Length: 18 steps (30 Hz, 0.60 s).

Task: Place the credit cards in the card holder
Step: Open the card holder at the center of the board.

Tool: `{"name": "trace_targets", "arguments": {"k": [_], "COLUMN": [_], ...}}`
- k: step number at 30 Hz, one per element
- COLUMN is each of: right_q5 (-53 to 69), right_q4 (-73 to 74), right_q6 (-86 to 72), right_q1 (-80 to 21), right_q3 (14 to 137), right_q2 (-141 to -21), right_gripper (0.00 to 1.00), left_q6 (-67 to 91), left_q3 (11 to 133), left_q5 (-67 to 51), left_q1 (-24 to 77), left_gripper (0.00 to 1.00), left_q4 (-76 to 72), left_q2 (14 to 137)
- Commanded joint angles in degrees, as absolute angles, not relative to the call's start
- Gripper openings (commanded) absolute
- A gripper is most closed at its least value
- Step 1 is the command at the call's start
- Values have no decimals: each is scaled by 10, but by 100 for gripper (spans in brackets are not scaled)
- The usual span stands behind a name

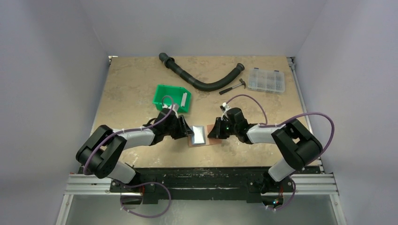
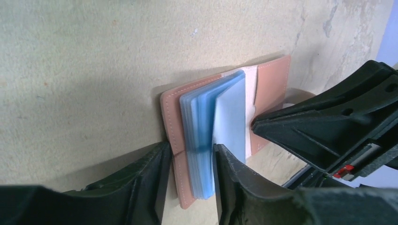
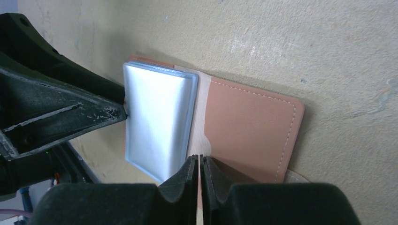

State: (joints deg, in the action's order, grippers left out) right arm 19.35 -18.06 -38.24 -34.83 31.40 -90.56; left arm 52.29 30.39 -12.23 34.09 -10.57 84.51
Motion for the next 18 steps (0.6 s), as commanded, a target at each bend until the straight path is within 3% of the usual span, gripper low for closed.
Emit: {"name": "trace_targets", "arguments": {"k": [1,6,14,18], "right_q5": [192,213,238,218], "right_q4": [-185,-211,-220,-177], "right_q6": [-382,-391,-403,-391], "right_q1": [-356,-356,-357,-356], "right_q3": [296,300,301,307], "right_q2": [-954,-976,-973,-943], "right_gripper": [14,14,14,19], "left_q6": [544,566,587,589], "left_q3": [290,299,314,321], "left_q5": [-152,-177,-167,-168], "left_q1": [350,372,418,419], "left_gripper": [37,19,4,0], "left_q4": [-138,-209,-253,-250], "left_q2": [872,870,841,835]}}
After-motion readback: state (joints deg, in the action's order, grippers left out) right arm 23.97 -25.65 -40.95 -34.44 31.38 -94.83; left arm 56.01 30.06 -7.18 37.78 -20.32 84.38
